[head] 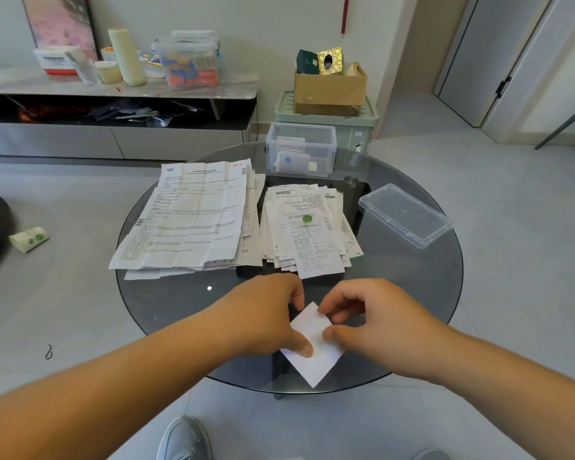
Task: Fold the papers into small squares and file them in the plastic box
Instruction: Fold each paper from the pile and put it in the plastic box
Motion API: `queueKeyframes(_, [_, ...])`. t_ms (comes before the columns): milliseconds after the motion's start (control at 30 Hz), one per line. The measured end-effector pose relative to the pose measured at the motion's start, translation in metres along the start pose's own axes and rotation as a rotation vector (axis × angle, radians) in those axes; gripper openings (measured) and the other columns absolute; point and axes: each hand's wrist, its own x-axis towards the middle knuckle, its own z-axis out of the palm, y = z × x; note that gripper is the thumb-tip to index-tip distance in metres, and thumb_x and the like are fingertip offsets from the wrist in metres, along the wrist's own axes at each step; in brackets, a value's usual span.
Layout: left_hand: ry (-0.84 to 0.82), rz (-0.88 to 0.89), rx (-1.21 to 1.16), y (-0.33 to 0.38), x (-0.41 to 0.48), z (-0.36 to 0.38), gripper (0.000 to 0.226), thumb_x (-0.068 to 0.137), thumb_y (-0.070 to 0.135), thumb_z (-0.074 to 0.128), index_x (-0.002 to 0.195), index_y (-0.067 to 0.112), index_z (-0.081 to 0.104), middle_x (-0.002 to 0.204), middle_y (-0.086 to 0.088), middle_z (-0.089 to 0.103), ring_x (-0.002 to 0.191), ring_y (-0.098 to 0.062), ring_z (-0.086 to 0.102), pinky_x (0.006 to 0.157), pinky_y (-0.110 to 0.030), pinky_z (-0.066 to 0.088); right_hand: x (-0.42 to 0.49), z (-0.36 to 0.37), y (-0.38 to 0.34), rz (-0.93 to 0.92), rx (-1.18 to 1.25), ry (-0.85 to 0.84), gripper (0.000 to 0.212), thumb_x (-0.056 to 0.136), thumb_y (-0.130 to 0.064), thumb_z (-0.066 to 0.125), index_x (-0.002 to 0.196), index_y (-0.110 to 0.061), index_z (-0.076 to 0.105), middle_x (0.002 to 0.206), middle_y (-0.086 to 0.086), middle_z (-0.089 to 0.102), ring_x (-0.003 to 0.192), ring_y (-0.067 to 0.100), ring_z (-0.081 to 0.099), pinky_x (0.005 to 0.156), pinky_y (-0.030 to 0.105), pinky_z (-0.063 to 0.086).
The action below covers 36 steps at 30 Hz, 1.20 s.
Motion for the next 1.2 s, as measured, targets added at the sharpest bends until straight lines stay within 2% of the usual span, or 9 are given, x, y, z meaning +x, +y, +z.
queueKeyframes(100, [0.011,0.002,0.011,0.001,-0.001,0.002,0.044,0.073,0.044,0.085,0.098,0.033,0.051,0.084,0.013,0.053,0.075,-0.007,0.053,0.059,-0.020,0.035,0.001,0.001,-0.004,0.093,0.161,-0.018,0.032,0.078,-0.017,0.084,0.101,-0.030,0.067,0.092,-0.009,0.072,0.079,0.005,0.070,0.076,0.026,0.060])
queueKeyframes(200, [0.028,0.007,0.018,0.001,-0.002,0.003,0.041,0.076,0.046,0.083,0.098,0.035,0.050,0.084,0.015,0.051,0.074,-0.007,0.051,0.059,-0.019,0.033,0.002,0.003,-0.002,0.132,0.145,-0.033,0.042,0.080,-0.023,0.083,0.111,-0.035,0.056,0.084,-0.010,0.074,0.070,0.004,0.068,0.062,0.021,0.051])
queueKeyframes(367, [0.077,0.044,-0.050,-0.002,-0.004,0.004,0.039,0.078,0.049,0.080,0.102,0.037,0.052,0.088,0.017,0.054,0.075,-0.004,0.055,0.058,-0.014,0.036,0.004,-0.002,0.000,0.067,0.143,0.023,0.023,0.084,-0.016,0.078,0.101,-0.027,0.066,0.077,-0.007,0.074,0.068,0.006,0.069,0.060,0.017,0.050])
queueKeyframes(533, [0.125,0.141,-0.256,-0.008,-0.001,0.000,0.021,0.086,0.039,0.075,0.102,0.030,0.066,0.087,0.011,0.063,0.074,-0.001,0.057,0.064,-0.015,0.046,0.006,-0.010,0.003,-0.060,0.139,0.146,0.014,0.084,-0.016,0.078,0.079,-0.028,0.073,0.076,-0.013,0.070,0.066,0.001,0.062,0.060,0.013,0.047])
queueKeyframes(800, [-0.061,0.028,-0.710,-0.006,-0.001,-0.001,0.021,0.094,0.013,0.068,0.113,0.019,0.061,0.084,-0.004,0.073,0.078,-0.020,0.073,0.067,-0.028,0.057,0.008,-0.007,0.012,-0.086,0.142,0.161,0.014,0.087,-0.018,0.076,0.091,-0.030,0.069,0.083,-0.011,0.068,0.075,0.006,0.064,0.064,0.015,0.050])
queueKeyframes(933, [-0.078,-0.094,-0.824,-0.005,-0.003,-0.004,0.024,0.093,0.001,0.066,0.113,0.011,0.059,0.097,-0.016,0.073,0.069,-0.020,0.073,0.064,-0.025,0.058,0.002,-0.008,0.010,-0.265,-0.110,0.216,0.028,0.078,-0.045,0.079,0.093,-0.036,0.057,0.106,-0.023,0.052,0.106,0.001,0.052,0.079,0.014,0.046])
queueKeyframes(1033, [-0.101,-0.184,-0.974,-0.003,-0.004,-0.006,0.039,0.090,-0.004,0.068,0.122,0.012,0.054,0.106,-0.020,0.068,0.069,-0.023,0.074,0.063,-0.025,0.060,-0.007,-0.007,0.004,-0.357,-0.305,0.050,0.044,0.070,-0.068,0.074,0.097,-0.039,0.053,0.106,-0.026,0.045,0.108,-0.003,0.043,0.082,0.014,0.042])
queueKeyframes(1133, [-0.135,-0.194,-1.023,0.000,-0.007,-0.009,0.042,0.091,-0.005,0.067,0.125,0.014,0.052,0.098,-0.018,0.070,0.069,-0.025,0.074,0.063,-0.026,0.060,-0.009,0.002,0.009,-0.424,-0.441,0.003,0.038,0.080,-0.062,0.069,0.104,-0.040,0.050,0.104,-0.024,0.046,0.101,-0.002,0.042,0.082,0.017,0.042])
queueKeyframes(1200, [-0.165,-0.158,-0.867,0.000,-0.009,-0.010,0.034,0.093,0.006,0.068,0.122,0.019,0.055,0.089,-0.012,0.072,0.069,-0.022,0.072,0.064,-0.027,0.059,-0.009,0.006,0.013,-0.439,-0.415,0.033,0.020,0.090,-0.050,0.064,0.101,-0.036,0.055,0.098,-0.021,0.051,0.094,0.001,0.044,0.077,0.018,0.042])
